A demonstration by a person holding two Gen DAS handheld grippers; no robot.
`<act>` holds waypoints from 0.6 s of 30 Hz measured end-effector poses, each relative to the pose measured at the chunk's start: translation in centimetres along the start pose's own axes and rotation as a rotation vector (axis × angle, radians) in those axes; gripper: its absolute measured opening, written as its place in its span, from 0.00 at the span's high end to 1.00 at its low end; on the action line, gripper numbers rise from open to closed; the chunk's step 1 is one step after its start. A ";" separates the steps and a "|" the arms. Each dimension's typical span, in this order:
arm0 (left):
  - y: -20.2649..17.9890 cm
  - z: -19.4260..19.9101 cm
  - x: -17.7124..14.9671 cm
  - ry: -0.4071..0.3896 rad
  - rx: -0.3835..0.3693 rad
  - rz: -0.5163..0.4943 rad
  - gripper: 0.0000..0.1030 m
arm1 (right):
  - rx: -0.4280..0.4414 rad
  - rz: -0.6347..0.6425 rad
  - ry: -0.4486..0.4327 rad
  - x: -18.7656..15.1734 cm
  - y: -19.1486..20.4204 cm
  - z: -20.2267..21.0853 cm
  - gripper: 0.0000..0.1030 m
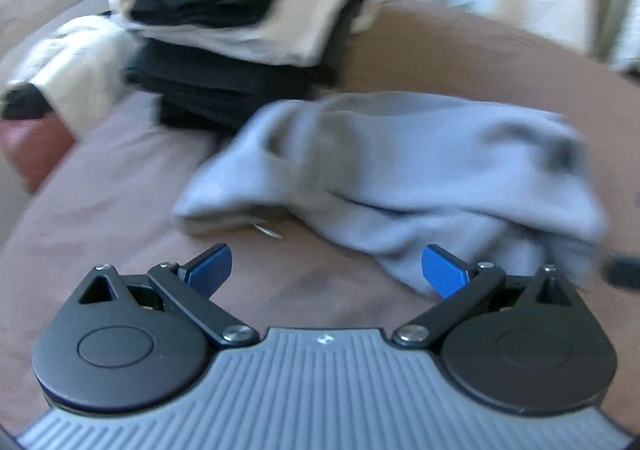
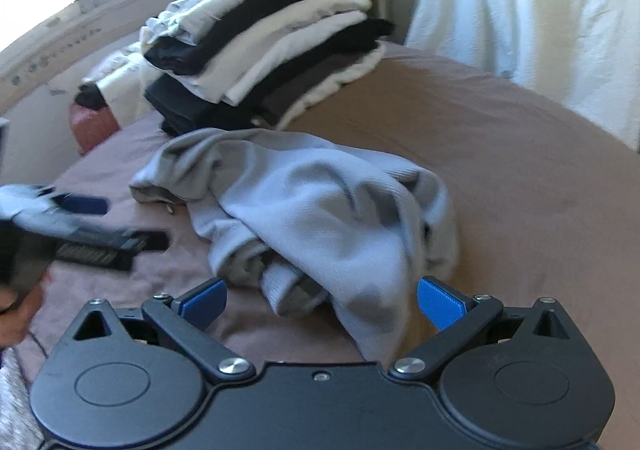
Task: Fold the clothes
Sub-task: 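Close both tools on the grey hoodie fabric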
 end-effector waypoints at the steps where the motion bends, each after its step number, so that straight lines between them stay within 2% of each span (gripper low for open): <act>1: 0.2 -1.4 0.7 0.028 0.074 -0.005 0.00 | 0.010 -0.010 0.012 0.3 -0.2 -1.0 0.00; 2: 0.4 -2.4 1.1 0.033 0.088 0.000 0.00 | 0.016 -0.016 0.024 0.7 -0.3 -2.0 0.00; 6: 1.8 -4.5 1.4 0.027 -0.036 0.120 0.00 | 0.008 0.049 0.046 2.0 -0.1 -5.5 0.00; 10: 4.3 -5.1 -1.8 0.033 -0.204 0.337 0.01 | 0.071 0.040 0.036 2.3 -0.2 -7.1 0.00; 11: 4.5 -5.2 -2.2 0.033 -0.234 0.361 0.01 | 0.085 0.028 0.032 2.2 -0.3 -7.4 0.00; 13: 4.2 -5.4 -2.2 0.024 -0.280 0.355 0.02 | 0.097 0.017 0.021 2.0 -0.5 -7.9 0.00; 16: 3.3 -5.5 -1.8 -0.021 -0.343 0.330 0.02 | 0.017 0.093 -0.012 0.6 -0.1 -7.9 0.00; 17: 2.8 -5.7 -1.7 -0.008 -0.357 0.318 0.02 | 0.007 0.111 -0.013 -0.1 0.0 -7.9 0.00; 18: 2.3 -6.2 -1.7 0.043 -0.361 0.310 0.02 | 0.011 0.122 -0.008 -0.8 -0.1 -7.9 0.00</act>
Point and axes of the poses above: each gripper's, at about its wrist camera, not at the fingertips, and z roughly against the way its jaws point, y to its left, x to its top, the point moved 1 cm from there along -z, roughly the way its jaws point, and after that the axes turned 12 degrees about -y, right-handed, at the moved point
